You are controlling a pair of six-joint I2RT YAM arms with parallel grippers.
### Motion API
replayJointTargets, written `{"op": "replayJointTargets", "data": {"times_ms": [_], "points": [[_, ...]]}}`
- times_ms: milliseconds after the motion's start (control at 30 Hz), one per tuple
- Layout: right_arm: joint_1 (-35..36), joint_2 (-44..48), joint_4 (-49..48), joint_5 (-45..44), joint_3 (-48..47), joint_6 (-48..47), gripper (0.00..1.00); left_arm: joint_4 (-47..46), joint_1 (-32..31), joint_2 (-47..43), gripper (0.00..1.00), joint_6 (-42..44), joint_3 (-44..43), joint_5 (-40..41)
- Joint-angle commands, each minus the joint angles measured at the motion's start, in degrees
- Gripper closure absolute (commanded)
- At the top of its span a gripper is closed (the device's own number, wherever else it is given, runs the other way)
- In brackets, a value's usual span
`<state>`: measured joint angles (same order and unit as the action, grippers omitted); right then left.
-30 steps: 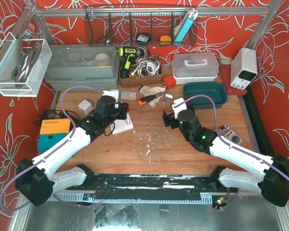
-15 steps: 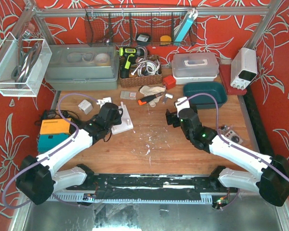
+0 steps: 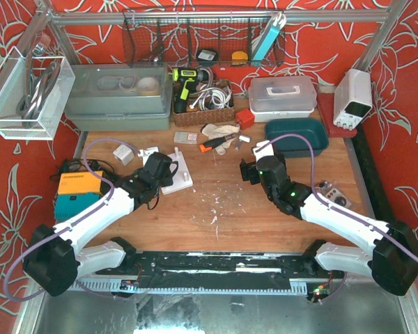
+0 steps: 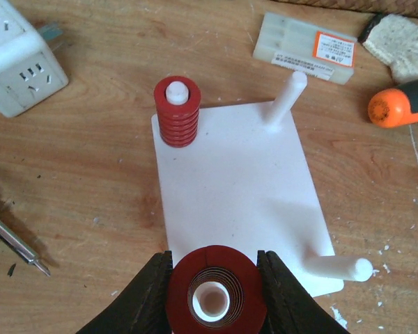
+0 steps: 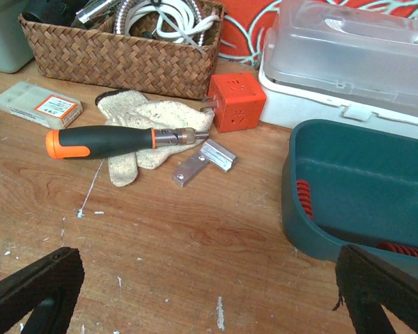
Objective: Install the large spring
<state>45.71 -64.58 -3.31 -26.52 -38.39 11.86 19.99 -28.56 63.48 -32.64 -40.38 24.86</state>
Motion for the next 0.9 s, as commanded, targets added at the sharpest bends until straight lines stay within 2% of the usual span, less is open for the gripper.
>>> {"op": "replayJointTargets", "data": {"times_ms": [0,500,633,867], "points": [[-0.36,-0.06,0.89,-0.20,0.27,1.15,0.01,0.58,0.17,-1.32,1.00,-1.21,1.03,2.07],[-0.82,0.36,1.20,-0.24,0.57,1.56,0.01,-4.87,0.17,1.70,1.00,-2.35,5.02,0.75],[-0.89,0.32,1.03,0.06,0.59,1.58,0.01,-5.65,0.17,2.25,0.92,-2.51,5.58,1.45],[-0.98,0.15,1.11,-0.01,0.57,1.59,0.01,-6.82,0.17,3.37,0.63,-2.68,5.68,0.99]]}}
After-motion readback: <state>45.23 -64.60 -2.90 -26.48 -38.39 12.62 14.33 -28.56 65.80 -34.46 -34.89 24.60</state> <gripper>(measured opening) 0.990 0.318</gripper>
